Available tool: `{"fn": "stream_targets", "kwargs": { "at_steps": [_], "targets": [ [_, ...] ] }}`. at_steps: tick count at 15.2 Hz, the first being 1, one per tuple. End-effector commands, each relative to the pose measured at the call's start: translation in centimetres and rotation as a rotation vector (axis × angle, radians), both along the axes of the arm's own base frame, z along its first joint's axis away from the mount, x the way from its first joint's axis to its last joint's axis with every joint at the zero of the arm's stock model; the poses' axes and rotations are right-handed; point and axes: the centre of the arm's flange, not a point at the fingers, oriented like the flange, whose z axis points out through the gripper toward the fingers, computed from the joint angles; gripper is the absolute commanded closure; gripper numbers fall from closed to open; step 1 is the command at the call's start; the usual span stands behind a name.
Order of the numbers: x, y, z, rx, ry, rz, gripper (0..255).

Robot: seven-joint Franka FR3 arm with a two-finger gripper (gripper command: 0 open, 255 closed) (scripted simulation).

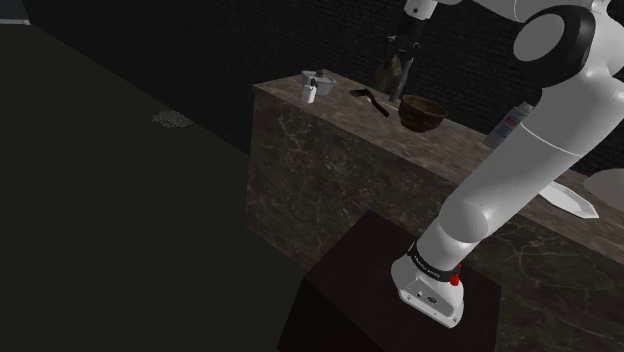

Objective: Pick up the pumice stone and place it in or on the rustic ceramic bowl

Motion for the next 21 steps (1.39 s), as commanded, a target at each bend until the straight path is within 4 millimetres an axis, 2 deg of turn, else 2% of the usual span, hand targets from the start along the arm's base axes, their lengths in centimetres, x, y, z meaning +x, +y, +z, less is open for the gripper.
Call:
{"fn": "stream_targets", "kwargs": {
  "at_steps": [1, 7, 21],
  "targets": [
    [0.1, 0.0, 1.0, 0.000, 0.000, 0.000, 255],
    [0.1, 0.0, 3.8, 0.000, 0.000, 0.000, 255],
    [-15.8, -9.3, 5.9, 0.000, 0.000, 0.000, 255]
  ]
}}
